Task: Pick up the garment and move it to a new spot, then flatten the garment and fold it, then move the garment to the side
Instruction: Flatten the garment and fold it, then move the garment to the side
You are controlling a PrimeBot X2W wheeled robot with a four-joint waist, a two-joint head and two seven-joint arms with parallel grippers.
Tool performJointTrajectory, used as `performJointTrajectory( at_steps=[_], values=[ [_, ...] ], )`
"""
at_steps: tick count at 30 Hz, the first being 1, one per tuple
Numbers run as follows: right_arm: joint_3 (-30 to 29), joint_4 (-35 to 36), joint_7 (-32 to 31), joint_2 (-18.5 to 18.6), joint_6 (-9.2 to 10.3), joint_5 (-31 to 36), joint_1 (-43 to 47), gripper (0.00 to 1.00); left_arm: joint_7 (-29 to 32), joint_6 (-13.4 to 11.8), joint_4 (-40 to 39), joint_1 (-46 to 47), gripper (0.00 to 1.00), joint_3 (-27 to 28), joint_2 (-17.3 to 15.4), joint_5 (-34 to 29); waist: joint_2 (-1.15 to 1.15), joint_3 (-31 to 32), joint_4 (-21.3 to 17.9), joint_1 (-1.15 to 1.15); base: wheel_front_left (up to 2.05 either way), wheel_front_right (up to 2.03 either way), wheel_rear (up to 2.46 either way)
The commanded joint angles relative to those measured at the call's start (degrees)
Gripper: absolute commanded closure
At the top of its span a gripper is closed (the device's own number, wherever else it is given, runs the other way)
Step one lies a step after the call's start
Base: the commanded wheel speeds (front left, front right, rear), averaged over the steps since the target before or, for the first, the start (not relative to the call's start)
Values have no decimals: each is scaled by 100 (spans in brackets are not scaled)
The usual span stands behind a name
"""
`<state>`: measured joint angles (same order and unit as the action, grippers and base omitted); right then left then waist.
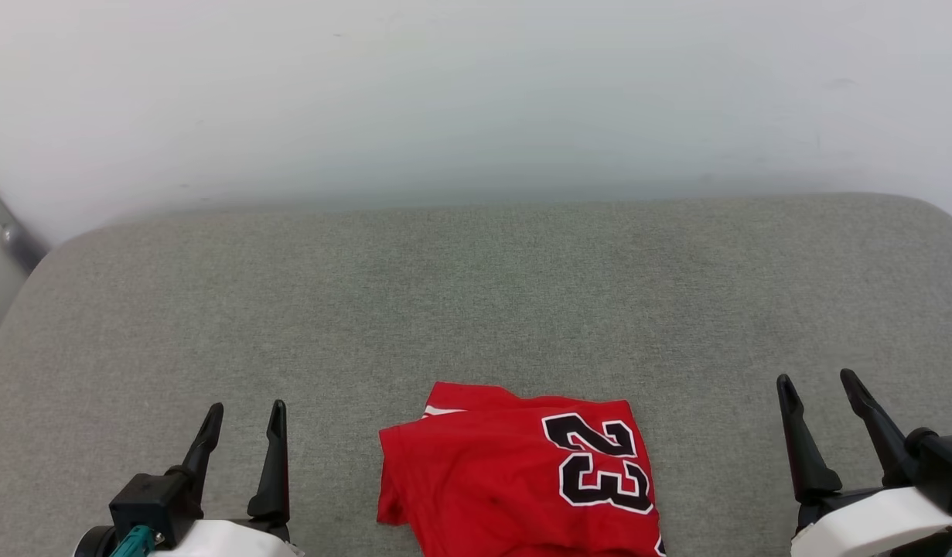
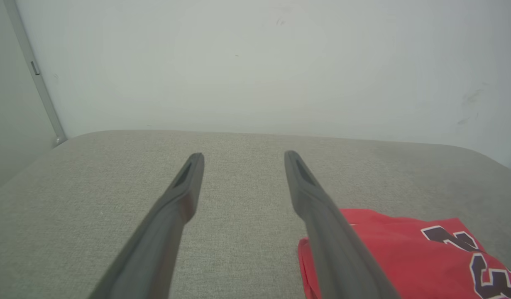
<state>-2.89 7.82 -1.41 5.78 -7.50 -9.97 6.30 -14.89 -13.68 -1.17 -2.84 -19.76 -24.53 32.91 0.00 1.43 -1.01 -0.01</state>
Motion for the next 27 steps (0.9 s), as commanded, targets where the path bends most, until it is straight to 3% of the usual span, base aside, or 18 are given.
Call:
performJointTrajectory(
  at_steps=[1, 18, 23, 27],
  values=[
    [30, 122, -25, -34, 3, 56, 99, 0, -31, -21, 1, -51, 0, 2, 20, -56, 0, -5, 6, 1, 0, 0, 0],
    [-312, 415, -361, -229, 3, -146, 170, 0, -40, 78, -31, 68, 0, 175, 122, -112, 0, -157, 46, 1, 0, 0, 0],
    [-1084, 237, -1015, -230, 3, -829, -13, 0, -39, 139, -52, 166, 0, 301, 277, -201, 0, -244, 147, 1, 0, 0, 0],
    [-1742, -110, -1988, -5, 3, -1451, -156, 0, -35, 210, -61, 233, 0, 448, 470, -285, 0, -295, 286, 1, 0, 0, 0]
  ],
)
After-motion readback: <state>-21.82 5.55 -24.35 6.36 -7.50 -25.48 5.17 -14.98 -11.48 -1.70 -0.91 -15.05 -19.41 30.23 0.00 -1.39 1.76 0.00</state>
